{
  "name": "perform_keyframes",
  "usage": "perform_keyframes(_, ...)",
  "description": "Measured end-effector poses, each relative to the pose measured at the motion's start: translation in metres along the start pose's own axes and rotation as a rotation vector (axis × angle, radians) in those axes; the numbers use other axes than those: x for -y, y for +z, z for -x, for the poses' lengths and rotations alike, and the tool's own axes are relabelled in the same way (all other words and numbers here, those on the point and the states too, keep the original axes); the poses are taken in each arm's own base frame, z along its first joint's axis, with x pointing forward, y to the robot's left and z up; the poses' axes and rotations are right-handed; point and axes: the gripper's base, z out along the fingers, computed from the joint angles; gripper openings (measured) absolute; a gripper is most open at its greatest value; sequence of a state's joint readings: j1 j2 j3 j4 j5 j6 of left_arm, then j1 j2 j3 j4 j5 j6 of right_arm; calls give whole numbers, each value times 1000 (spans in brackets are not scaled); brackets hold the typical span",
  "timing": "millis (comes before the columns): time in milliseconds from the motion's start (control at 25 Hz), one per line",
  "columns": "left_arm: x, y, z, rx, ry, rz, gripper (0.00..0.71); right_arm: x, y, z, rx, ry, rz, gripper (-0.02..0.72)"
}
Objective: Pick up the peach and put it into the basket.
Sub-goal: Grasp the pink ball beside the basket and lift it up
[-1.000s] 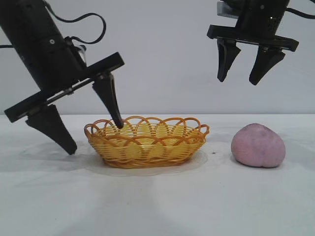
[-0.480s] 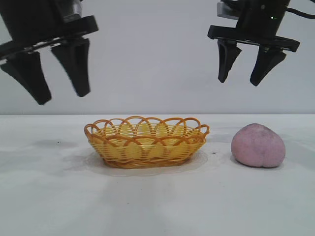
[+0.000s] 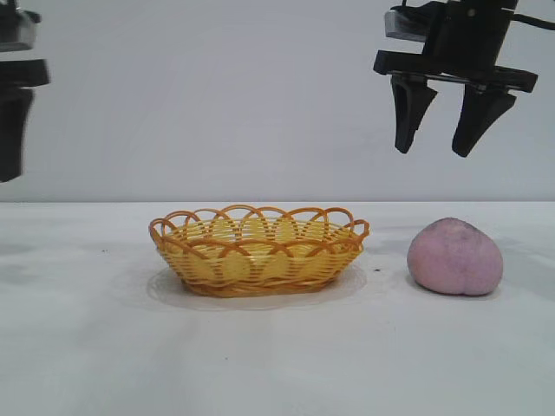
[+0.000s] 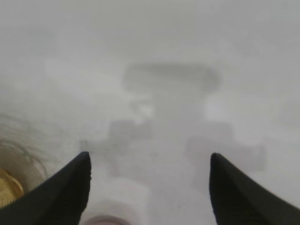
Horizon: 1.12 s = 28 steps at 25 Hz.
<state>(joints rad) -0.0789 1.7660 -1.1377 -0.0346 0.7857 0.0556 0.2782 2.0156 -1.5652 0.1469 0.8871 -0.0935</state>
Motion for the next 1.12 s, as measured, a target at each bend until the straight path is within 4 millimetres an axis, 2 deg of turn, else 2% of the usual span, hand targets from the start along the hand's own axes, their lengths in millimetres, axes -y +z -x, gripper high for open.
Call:
perform_keyframes(240, -4, -15, -23, -35, 13, 22, 513, 0, 0, -4, -46, -4, -1, 492)
perform_keyframes(480, -1, -57, -62, 49, -25, 25, 513, 0, 0, -8, -93, -6, 0, 492)
perform_keyframes(760, 3, -106, -125, 173, -44, 23, 513, 0, -1, -10, -106, -6, 1, 492)
perform_keyframes(880, 5, -119, -153, 221, -43, 24, 513, 0, -1, -10, -106, -7, 1, 492)
perform_keyframes(1120, 7, -133, -209, 331, -62, 20, 513, 0, -1, -10, -106, -9, -3, 492)
